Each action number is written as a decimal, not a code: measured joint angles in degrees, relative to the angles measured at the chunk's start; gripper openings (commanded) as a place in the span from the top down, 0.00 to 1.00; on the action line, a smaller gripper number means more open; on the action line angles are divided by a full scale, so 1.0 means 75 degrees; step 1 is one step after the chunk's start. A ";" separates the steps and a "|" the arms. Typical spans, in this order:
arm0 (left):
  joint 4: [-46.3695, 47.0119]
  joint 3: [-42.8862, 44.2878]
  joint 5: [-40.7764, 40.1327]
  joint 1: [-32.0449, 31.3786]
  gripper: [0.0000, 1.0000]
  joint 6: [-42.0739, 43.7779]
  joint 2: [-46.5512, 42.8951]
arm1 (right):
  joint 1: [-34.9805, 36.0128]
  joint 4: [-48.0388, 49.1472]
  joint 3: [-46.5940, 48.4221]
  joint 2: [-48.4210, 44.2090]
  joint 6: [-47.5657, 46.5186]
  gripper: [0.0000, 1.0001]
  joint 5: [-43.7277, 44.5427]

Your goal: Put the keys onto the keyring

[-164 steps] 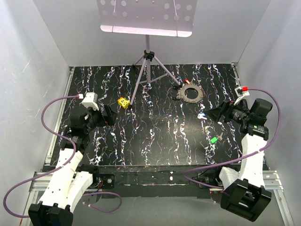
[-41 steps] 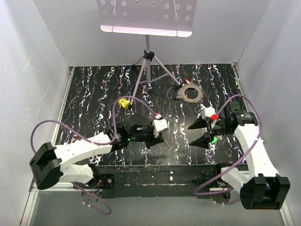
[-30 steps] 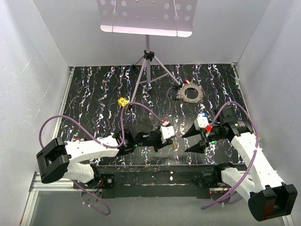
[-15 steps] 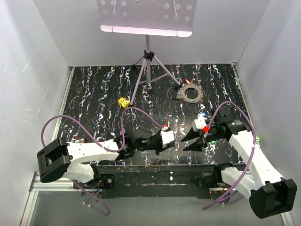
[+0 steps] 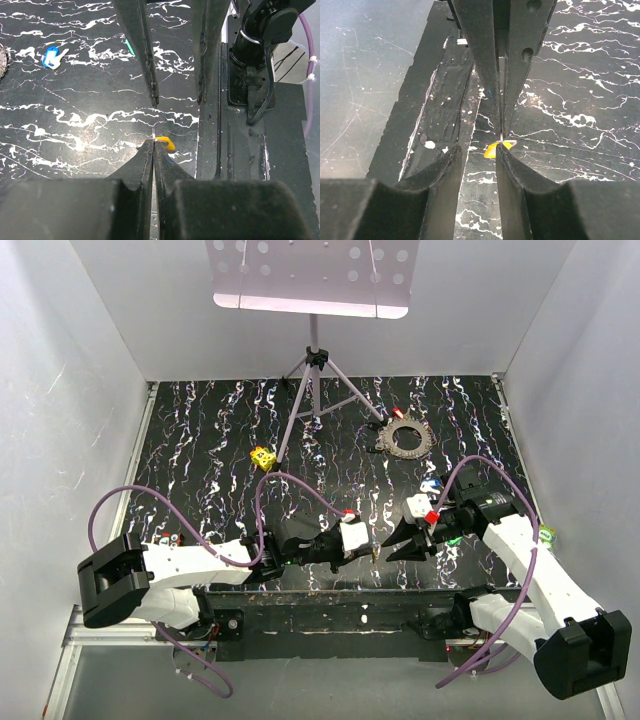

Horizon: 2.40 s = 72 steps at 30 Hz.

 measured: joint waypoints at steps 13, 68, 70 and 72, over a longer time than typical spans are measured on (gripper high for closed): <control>0.0175 -0.0020 -0.0017 -0.0102 1.00 -0.0087 -0.0079 | 0.0073 0.0332 -0.0122 0.0023 0.0157 0.62 0.0201; 0.0930 -0.0775 -0.0670 -0.0210 0.34 -0.0903 -0.0574 | 0.0557 0.0743 -0.0224 0.0242 0.0746 0.99 0.0382; 0.1023 -0.1285 -0.0947 -0.0210 0.32 -0.0991 -0.1241 | 0.0533 0.0621 -0.0216 0.0254 0.0656 0.99 0.0254; 0.1096 -0.1670 -0.1169 -0.0210 0.32 -0.1020 -0.1874 | 0.0507 0.0478 -0.0207 0.0286 0.0458 0.99 0.0085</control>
